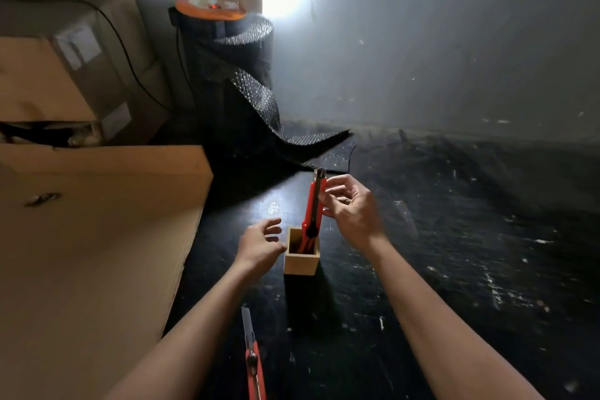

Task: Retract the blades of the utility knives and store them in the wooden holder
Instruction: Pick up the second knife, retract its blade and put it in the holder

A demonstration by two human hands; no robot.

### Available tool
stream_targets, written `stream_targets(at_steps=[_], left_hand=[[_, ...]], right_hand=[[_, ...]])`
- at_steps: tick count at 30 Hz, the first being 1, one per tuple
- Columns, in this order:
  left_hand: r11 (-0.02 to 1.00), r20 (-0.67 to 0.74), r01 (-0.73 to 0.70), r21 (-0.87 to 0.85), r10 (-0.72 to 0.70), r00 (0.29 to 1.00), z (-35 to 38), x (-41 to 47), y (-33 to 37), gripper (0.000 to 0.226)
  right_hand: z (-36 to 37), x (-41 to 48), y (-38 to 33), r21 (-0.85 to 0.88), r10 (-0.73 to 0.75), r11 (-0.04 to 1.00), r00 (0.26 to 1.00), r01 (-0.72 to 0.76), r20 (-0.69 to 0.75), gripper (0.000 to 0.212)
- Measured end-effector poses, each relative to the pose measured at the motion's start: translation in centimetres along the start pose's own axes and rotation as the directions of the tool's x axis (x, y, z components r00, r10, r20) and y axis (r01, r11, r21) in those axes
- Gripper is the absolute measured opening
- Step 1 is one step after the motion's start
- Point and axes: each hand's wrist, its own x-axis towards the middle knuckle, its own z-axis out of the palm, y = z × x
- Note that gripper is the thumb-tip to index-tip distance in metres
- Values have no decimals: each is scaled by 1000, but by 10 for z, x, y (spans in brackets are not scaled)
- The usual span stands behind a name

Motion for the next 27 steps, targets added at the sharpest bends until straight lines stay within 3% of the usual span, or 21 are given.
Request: stream_targets(at_steps=[5, 9, 16, 27], left_hand=[[985, 36, 70, 155, -77, 996, 24, 14, -26, 94], [978, 58, 89, 188, -101, 993, 35, 28, -35, 103], [990, 68, 88, 112, -96, 993, 38, 41, -50, 89], [998, 52, 53, 42, -55, 997, 42, 41, -51, 80]], right_hand=[[19, 19, 47, -120, 64, 991, 998, -64, -4, 9], [34, 26, 78, -291, 79, 954, 997, -78, -7, 5], [57, 29, 104, -435, 148, 894, 987, -107, 62, 6], [64, 23, 101, -494, 78, 867, 997, -75, -14, 13]])
